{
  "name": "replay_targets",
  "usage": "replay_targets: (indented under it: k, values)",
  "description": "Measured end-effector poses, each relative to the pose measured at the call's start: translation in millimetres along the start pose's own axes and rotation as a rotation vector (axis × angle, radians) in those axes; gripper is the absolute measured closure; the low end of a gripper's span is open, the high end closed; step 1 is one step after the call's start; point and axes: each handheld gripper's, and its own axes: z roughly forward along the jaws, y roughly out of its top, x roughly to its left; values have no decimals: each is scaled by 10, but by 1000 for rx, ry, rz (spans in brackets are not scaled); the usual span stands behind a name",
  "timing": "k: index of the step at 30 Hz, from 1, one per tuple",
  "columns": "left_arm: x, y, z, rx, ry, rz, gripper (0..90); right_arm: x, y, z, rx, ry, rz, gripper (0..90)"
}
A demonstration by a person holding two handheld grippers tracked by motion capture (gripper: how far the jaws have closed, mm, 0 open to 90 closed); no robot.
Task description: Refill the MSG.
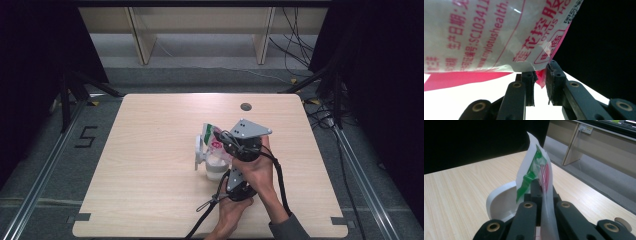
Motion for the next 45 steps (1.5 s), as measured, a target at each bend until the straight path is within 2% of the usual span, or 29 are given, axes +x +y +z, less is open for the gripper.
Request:
replay_targets:
  k: [2, 8, 13, 16, 19, 26, 27, 30, 32, 35, 36, 37, 38, 39, 41, 42, 45]
  values:
    - [4, -3, 15, -19, -21, -3, 773, 5, -1, -2, -4, -7, -3, 898]
    - [5, -4, 13, -18, -23, -2, 773, -1, -2, -8, -13, -10, 0, 898]
    - [0, -2, 0, 3, -2, 5, 773, -4, -3, -7, -8, -5, 2, 898]
    - [6, -9, 8, -12, -20, -1, 773, 1, -5, -4, -13, -13, 0, 898]
    - [2, -7, 3, 0, -8, 4, 773, -3, -7, -4, -10, -12, 1, 898]
    - [-3, -11, 3, -12, -19, 5, 773, -17, -4, -21, -11, -1, -1, 899]
    - [-1, -13, 1, -11, -16, 9, 773, -2, -4, -28, -6, -7, 15, 899]
    - [-1, -9, -11, 4, -4, 12, 773, -16, -2, -25, -10, 1, 10, 899]
    - [0, -11, 1, -9, -18, 9, 773, -17, -3, -28, -20, -5, 5, 899]
    - [-3, -15, -1, -7, -16, 15, 773, -31, 1, -49, -13, 6, 8, 899]
    - [-2, -18, -5, -5, -15, 17, 773, -28, -3, -49, -23, -6, 23, 900]
    - [-2, -17, -5, -5, -14, 17, 773, -37, -4, -52, -29, -10, 8, 900]
    - [-1, -16, -5, -6, -16, 16, 773, -27, -3, -53, -28, -7, 22, 899]
    - [-4, -14, -14, 4, -3, 22, 773, -37, 0, -63, -15, 8, 8, 900]
    - [1, -20, -15, -4, -12, 19, 772, -29, 3, -60, -24, 12, 24, 900]
    - [0, -22, -19, -5, -8, 26, 772, -29, 1, -63, -33, 0, 27, 900]
    - [-10, -18, -36, -1, 1, 42, 772, -40, 12, -95, -28, 12, 12, 900]
